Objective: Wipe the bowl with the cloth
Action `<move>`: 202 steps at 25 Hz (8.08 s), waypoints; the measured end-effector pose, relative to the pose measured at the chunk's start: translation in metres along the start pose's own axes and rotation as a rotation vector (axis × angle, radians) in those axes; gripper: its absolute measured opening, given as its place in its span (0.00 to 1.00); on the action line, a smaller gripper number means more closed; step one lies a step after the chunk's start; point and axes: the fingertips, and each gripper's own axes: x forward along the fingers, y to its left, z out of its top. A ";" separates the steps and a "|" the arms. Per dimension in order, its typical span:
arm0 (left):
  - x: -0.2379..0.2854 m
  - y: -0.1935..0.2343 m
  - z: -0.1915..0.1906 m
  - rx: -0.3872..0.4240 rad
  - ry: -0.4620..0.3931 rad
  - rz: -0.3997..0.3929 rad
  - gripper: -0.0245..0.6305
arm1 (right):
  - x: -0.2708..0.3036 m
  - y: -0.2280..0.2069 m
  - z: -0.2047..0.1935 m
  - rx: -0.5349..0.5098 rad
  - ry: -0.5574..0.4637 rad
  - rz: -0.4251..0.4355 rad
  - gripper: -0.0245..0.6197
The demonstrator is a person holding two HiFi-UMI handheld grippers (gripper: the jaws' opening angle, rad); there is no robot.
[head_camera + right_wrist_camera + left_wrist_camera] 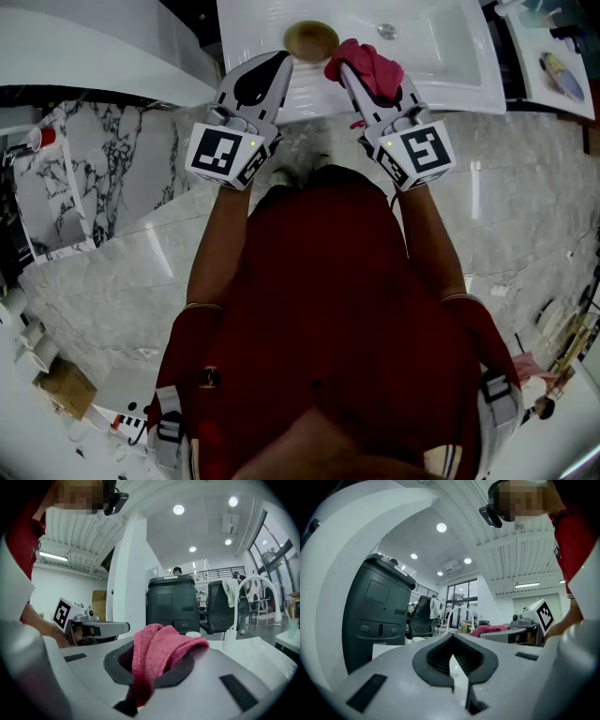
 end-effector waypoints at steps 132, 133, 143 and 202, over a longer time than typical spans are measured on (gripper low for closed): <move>0.085 0.028 -0.086 -0.097 0.330 -0.346 0.07 | 0.054 -0.037 -0.018 -0.174 0.053 0.080 0.08; 0.085 0.029 -0.082 -0.121 0.312 -0.349 0.07 | 0.056 -0.033 -0.015 -0.204 0.053 0.092 0.08; 0.073 0.038 -0.050 -0.266 0.183 -0.414 0.07 | 0.072 -0.002 -0.004 -0.413 0.121 0.166 0.08; 0.026 0.000 0.026 -0.303 0.045 -0.735 0.07 | 0.060 -0.050 0.053 -0.221 -0.042 0.590 0.08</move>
